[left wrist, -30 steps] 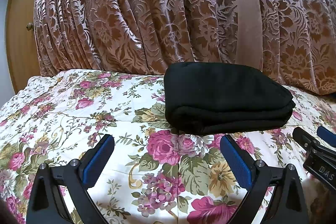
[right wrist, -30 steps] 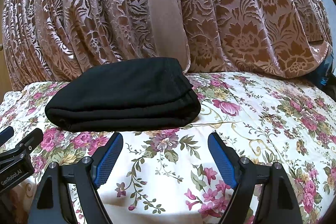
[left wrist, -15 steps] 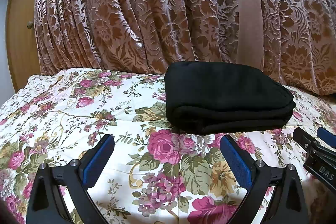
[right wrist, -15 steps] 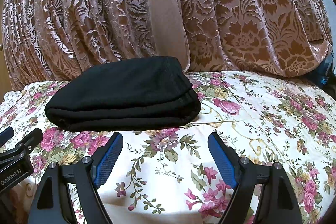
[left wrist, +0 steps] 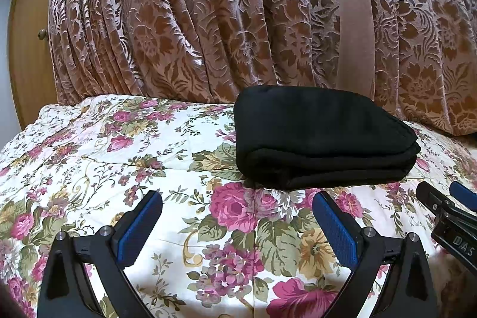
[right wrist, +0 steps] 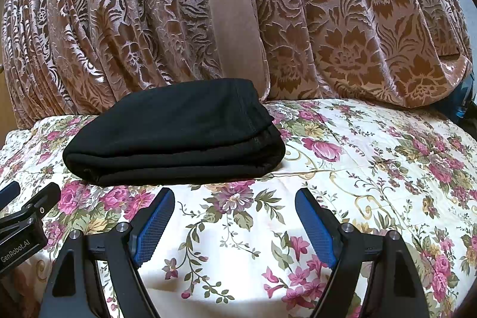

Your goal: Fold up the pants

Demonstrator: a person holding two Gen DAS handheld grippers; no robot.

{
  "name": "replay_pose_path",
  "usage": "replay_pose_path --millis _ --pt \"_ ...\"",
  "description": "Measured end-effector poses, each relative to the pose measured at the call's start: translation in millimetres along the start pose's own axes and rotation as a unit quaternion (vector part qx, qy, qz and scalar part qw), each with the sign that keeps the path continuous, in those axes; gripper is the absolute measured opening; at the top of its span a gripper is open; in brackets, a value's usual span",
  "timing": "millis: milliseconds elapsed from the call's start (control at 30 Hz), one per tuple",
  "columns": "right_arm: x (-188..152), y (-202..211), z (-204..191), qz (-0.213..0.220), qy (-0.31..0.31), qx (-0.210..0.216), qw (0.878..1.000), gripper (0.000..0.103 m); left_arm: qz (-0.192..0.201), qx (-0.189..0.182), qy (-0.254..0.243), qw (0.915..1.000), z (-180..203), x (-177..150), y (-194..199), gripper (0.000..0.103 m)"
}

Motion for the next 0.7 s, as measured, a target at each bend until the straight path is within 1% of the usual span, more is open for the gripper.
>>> replay_pose_path --millis 433,700 --pt "-1.5 -1.3 0.7 -0.002 -0.002 0.001 1.000 0.084 -0.004 0.000 0.002 1.0000 -0.6 -0.7 -1.5 0.101" --pt "-1.3 -2.5 1.6 -0.006 -0.005 0.002 1.000 0.084 -0.015 -0.002 0.005 0.9999 -1.8 -0.4 -5.0 0.101"
Point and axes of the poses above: each gripper's, at about its wrist camera, not at the fingertips, and y roughly against the way its jaws point, z to its right, x to its top, the point moved 6 cm from there along -y, roughly the way its jaws point, and after that the axes turned 12 degrees about -z, right-handed, at the moved point
